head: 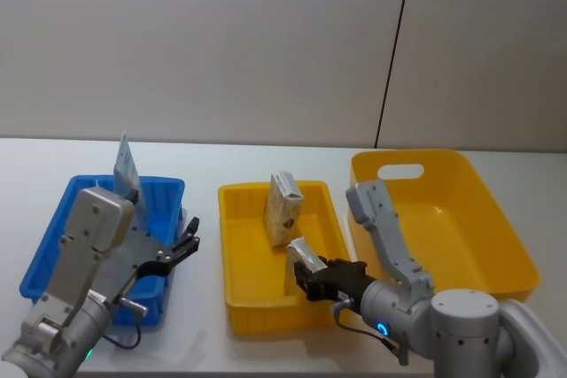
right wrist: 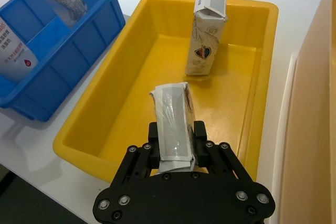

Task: Bimanual collaborative sorting of washing and personal care products

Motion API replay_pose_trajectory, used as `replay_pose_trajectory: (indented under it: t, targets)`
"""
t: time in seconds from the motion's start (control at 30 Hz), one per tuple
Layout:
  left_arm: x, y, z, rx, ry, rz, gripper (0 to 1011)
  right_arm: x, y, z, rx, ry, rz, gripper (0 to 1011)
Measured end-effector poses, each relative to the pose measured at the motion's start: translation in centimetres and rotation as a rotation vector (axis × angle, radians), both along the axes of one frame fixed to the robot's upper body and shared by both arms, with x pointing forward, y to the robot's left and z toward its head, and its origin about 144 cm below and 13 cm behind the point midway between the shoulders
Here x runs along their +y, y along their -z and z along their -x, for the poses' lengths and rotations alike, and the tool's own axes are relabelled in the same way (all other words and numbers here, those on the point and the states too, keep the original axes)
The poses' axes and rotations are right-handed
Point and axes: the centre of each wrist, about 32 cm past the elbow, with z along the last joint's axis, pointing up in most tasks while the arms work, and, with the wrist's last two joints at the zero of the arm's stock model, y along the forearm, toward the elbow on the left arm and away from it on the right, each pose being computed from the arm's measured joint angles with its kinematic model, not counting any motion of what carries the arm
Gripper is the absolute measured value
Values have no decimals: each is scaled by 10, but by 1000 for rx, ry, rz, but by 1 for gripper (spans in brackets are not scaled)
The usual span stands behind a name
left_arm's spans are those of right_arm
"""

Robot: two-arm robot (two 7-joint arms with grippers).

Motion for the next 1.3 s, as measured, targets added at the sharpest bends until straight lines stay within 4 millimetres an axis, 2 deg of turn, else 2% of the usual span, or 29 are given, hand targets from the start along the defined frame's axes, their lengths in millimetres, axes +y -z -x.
replay_pose_trajectory:
  t: [0.57,1.0,1.3]
  targets:
    - [0,0,0,0,0,0,1001,1,-7,8,-29,29,46,318]
    - [0,0,0,0,0,0,1001,-2,-17,16,-147,53,68,266]
    - [0,0,0,0,0,0,1001,-4,-25,20,-224,58,74,177]
